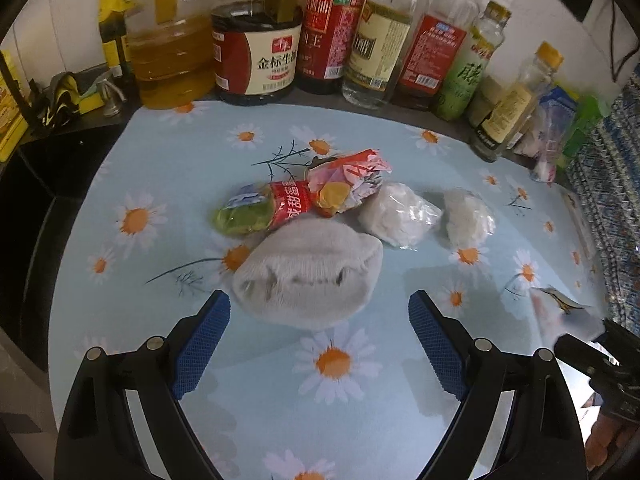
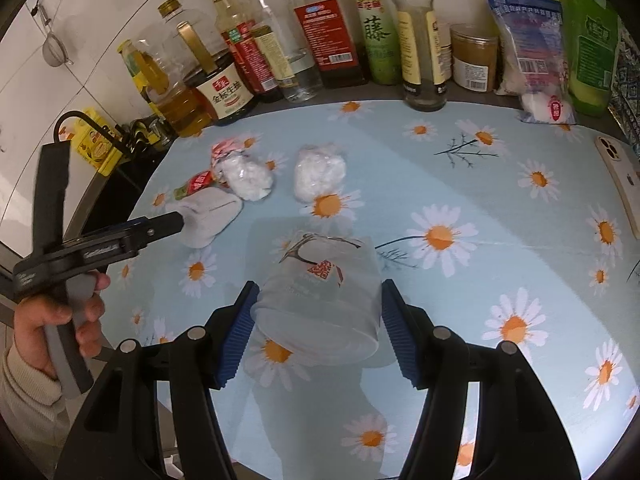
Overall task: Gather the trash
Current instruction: 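Grasp the grey knit cloth with the left gripper while the right gripper holds the container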
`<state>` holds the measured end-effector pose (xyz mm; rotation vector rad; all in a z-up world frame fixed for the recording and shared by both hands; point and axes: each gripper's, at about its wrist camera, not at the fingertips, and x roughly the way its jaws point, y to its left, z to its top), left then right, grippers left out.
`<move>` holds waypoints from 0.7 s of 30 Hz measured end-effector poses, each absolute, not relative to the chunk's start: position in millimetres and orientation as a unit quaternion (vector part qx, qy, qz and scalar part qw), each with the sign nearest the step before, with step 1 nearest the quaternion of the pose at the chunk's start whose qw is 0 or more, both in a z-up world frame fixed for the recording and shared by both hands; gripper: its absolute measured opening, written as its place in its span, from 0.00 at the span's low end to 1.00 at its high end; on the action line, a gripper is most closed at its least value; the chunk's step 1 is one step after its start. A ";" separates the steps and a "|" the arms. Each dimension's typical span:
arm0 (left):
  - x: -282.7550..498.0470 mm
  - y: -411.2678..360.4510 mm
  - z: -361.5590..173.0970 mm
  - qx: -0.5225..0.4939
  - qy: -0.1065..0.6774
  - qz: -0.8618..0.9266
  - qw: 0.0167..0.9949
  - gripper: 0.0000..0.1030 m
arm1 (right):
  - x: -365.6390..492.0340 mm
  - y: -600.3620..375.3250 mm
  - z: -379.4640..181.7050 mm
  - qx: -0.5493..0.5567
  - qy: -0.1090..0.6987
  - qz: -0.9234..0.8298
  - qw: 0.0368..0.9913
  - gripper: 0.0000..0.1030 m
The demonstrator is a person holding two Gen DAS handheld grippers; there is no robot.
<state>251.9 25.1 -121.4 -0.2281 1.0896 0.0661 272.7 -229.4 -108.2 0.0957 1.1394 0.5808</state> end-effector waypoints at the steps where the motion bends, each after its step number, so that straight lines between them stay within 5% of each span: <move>1: 255.3 24.7 -123.6 -0.105 0.519 0.034 0.848 0.86 | 274.4 -230.8 -108.4 0.046 0.531 0.271 0.801 0.60; 10: 279.4 27.2 -143.9 -0.099 0.535 0.056 0.837 0.84 | 287.8 -239.9 -111.7 0.053 0.530 0.272 0.801 0.60; 15: 283.9 24.0 -148.9 -0.093 0.537 0.047 0.837 0.59 | 290.9 -245.4 -116.0 0.055 0.534 0.271 0.799 0.60; 21: 281.6 24.5 -145.4 -0.095 0.537 0.036 0.837 0.47 | 294.2 -245.3 -118.9 0.060 0.534 0.270 0.799 0.60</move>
